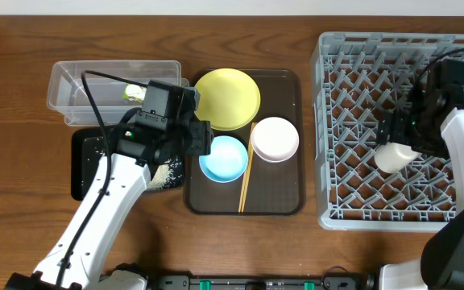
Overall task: Sort waste into correct bins and load items into the dishwasher rack
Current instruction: 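Place the white cup into the dish rack with the right gripper, then grasp the pink bowl with the right gripper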
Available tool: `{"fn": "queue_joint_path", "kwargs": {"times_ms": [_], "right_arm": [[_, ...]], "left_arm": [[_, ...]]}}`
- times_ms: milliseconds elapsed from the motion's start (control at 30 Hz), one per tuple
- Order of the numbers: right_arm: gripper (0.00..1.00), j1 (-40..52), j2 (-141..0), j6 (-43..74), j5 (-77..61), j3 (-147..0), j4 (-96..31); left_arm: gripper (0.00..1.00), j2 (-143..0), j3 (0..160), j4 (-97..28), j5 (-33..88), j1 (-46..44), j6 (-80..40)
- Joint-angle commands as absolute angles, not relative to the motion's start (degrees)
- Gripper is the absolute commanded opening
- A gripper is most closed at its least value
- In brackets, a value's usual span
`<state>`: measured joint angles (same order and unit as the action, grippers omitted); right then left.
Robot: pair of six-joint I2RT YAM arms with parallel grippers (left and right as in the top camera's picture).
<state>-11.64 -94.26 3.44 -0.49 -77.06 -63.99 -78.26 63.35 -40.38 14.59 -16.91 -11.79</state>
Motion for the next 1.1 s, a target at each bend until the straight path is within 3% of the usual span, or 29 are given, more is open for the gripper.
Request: {"fn": "queue_joint_path", "kwargs": {"times_ms": [0, 267, 433, 667, 800, 1067], "right_arm": [[0.99, -11.84, -94.19, 3.73, -3.27, -78.5, -63.18], [0.95, -6.31, -93.65, -8.56, -20.82, -85.43, -59.33], [0.93, 3.42, -93.89, -14.5, -21.21, -85.47, -55.07], [0.88, 16.14, -96.77, -15.92, -11.49, -85.38, -50.65], [0.84, 21.34, -101.06, -15.59, -7.79, -85.38, -49.01], [0.79, 25.1, -110.65, -10.31, 2.72, -85.38, -45.82]], "left_arm": [[0.66, -77.89, 63.72, -41.58, 13.08, -16.67, -11.57], [0.67, -77.89, 63.72, -50.19, -4.8, -16.67, -25.98], [0.67, -77.89, 63.72, -53.95, -8.84, -16.67, -33.8], [0.68, -77.89, 63.72, -55.51, -9.67, -13.23, -38.89], [0.74, -77.87, 63.72, -56.4, -9.47, -7.9, -39.31], [0.75, -77.87, 63.72, -56.97, -9.5, -3.38, -39.27]]}}
